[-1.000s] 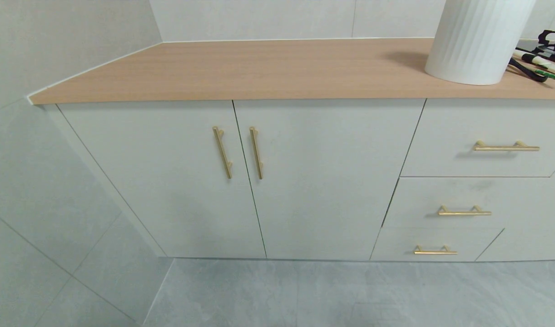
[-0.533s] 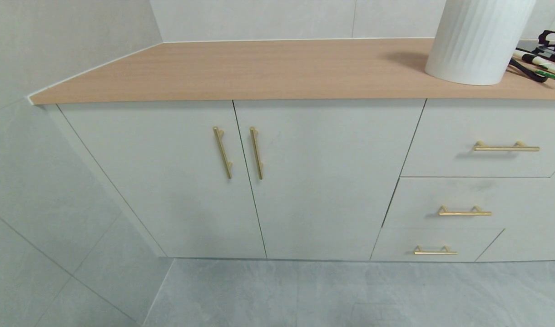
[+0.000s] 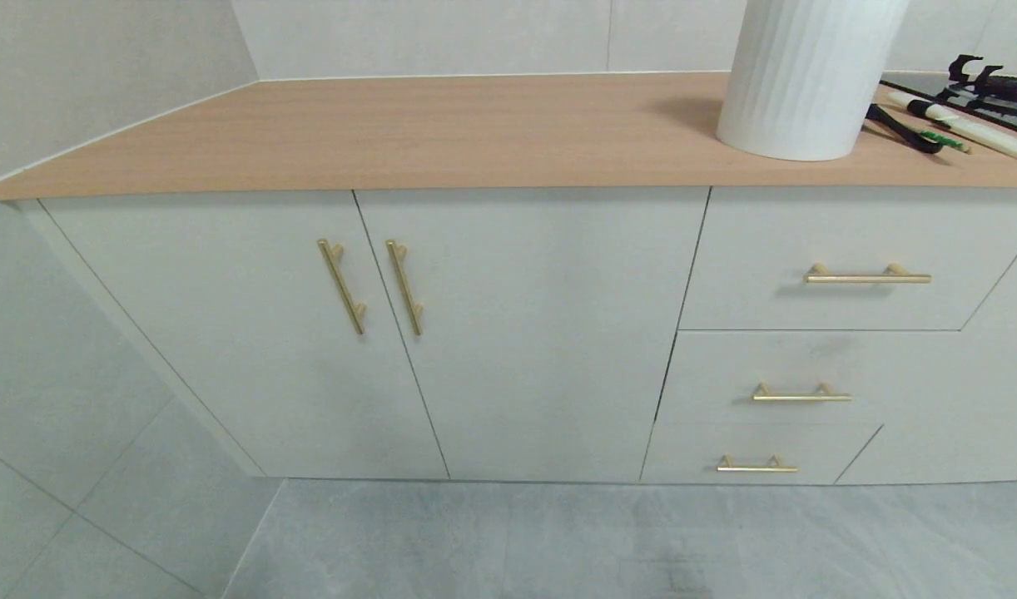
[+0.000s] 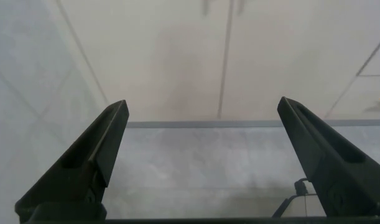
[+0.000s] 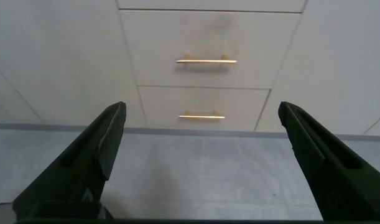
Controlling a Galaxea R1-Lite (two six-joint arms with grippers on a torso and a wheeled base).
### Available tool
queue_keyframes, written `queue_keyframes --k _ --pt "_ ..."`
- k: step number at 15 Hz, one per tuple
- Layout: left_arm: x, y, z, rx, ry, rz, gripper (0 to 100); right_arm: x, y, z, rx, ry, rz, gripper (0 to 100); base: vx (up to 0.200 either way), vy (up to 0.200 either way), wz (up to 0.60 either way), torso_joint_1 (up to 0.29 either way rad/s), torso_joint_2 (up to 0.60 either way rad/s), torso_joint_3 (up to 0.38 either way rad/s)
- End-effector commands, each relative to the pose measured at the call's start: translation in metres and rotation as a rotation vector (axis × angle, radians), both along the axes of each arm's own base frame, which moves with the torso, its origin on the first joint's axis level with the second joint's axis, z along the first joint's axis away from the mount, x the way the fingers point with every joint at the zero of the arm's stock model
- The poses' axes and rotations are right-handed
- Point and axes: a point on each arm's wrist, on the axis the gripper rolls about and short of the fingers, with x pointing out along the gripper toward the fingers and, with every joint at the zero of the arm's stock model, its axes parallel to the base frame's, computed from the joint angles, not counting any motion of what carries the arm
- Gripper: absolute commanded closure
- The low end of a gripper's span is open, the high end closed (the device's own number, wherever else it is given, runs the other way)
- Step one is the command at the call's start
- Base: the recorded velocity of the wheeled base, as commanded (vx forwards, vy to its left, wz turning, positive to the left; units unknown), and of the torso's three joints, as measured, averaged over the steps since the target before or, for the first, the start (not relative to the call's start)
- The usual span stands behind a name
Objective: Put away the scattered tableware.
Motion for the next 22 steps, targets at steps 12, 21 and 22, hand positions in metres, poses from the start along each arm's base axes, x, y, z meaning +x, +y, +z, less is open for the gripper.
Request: queue_keyframes --k 12,21,22 --pt "0.0000 0.0000 -0.0001 -0.008 0.001 0.001 0 0.0001 0.0000 0.0000 -0.001 0.001 0.000 0 0.000 -0.083 0.00 0.001 0.00 0.001" --pt "0.0000 0.0000 -0.0001 -0.008 0.001 0.001 0 0.0002 0.0000 0.0001 -0.001 0.002 0.000 0 0.111 0.000 0.00 0.000 0.00 0.003" --pt "0.0000 0.0000 -0.0001 -0.008 0.001 0.001 0 0.0002 0.0000 0.0001 -0.001 0.002 0.000 0 0.000 0.000 0.00 0.000 0.00 0.000"
